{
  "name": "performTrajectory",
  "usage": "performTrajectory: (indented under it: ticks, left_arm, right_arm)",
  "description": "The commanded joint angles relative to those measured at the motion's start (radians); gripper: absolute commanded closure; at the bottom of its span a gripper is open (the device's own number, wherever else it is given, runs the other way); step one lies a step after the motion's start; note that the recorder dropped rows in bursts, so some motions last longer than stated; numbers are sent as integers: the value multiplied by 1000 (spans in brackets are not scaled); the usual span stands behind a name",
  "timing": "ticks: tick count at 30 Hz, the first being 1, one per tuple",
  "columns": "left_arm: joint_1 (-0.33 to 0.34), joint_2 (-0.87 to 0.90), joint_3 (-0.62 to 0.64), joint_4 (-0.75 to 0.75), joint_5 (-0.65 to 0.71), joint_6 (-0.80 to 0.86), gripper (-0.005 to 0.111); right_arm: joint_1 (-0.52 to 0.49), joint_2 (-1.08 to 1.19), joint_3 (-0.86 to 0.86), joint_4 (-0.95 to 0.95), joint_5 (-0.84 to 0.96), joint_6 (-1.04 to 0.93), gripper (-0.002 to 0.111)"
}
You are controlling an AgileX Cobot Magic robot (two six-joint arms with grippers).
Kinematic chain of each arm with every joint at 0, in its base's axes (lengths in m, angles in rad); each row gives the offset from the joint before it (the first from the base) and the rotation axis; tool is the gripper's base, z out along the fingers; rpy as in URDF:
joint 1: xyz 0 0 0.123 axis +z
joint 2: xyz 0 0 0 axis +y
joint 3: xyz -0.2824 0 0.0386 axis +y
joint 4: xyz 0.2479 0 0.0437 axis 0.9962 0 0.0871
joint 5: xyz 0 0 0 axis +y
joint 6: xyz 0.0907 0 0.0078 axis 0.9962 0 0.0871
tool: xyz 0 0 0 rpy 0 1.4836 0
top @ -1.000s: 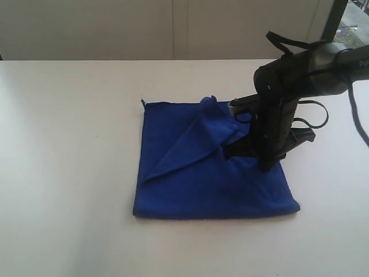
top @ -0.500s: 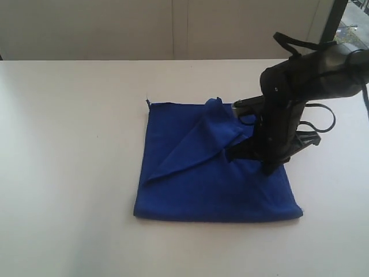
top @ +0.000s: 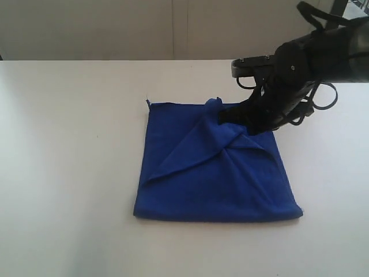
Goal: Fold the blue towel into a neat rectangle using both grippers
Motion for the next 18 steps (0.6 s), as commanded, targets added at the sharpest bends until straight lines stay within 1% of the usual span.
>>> performTrajectory:
  ticks: [1, 4, 6, 11, 13, 18]
  left_arm:
    - [-1, -6, 6, -3, 6, -5, 107]
    - [-1, -6, 6, -3, 6, -5, 107]
    - [-1, -6, 6, -3, 6, -5, 107]
    - [-1, -6, 6, -3, 6, -5, 107]
    - [-1, -6, 6, -3, 6, -5, 107]
    - [-1, -6, 6, -3, 6, -5, 107]
  right_arm:
    - [-57, 23, -23, 102, -77, 10, 108]
    - [-95, 48, -56, 175, -77, 6, 108]
    - [-110, 67, -70, 208, -79, 6, 105]
    - [-115, 115, -82, 266, -138, 3, 90]
    - [-115, 131, -82, 298, -166, 5, 86]
    - [-115, 173, -82, 325, -206, 5, 85]
